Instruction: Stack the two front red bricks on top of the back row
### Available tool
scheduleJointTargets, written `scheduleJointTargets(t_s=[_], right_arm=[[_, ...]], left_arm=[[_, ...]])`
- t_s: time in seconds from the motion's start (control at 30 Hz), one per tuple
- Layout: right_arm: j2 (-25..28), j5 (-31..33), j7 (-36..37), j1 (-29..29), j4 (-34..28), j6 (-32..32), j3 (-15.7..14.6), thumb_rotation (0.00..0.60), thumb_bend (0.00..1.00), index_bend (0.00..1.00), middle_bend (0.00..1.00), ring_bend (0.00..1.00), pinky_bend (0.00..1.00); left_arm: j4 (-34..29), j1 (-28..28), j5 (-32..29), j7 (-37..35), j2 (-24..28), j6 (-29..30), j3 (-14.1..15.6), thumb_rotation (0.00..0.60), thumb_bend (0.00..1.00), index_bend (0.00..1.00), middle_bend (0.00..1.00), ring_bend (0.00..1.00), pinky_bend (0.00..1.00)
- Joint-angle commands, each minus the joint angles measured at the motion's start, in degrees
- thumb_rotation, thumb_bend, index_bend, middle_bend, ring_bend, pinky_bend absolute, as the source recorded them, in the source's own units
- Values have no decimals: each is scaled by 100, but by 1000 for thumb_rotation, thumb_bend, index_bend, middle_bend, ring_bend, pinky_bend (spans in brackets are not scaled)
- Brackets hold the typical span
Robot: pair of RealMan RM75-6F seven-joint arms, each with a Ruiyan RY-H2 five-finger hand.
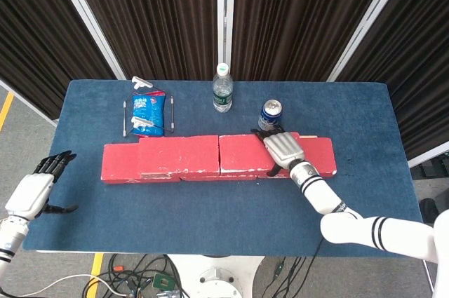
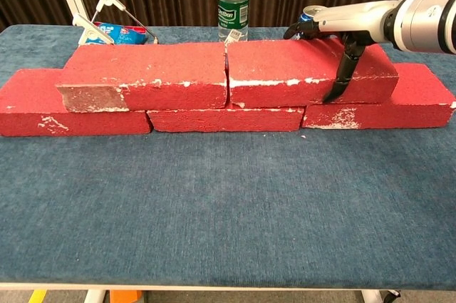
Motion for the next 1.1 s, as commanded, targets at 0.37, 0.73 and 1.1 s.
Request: scheduleJointTargets(t_s=[0.37,0.73,1.1], right_arm=[[-29,147,95,92,11,-36,-11,600,97,44,272,249,0],[-3,180,147,135,-26,-25,-47,600,98,44,271,249,0],[-50,250,102,206,-9,-6,-105,600,97,41,266,249,0]], left_arm=[[77,6,17,-271,10,-62,28,600,0,10,0,0,0],[70,6,36,-309,30,-65,32,600,0,10,0,0,0],[103,17,25,-354,28,-75,40,600,0,9,0,0,0]])
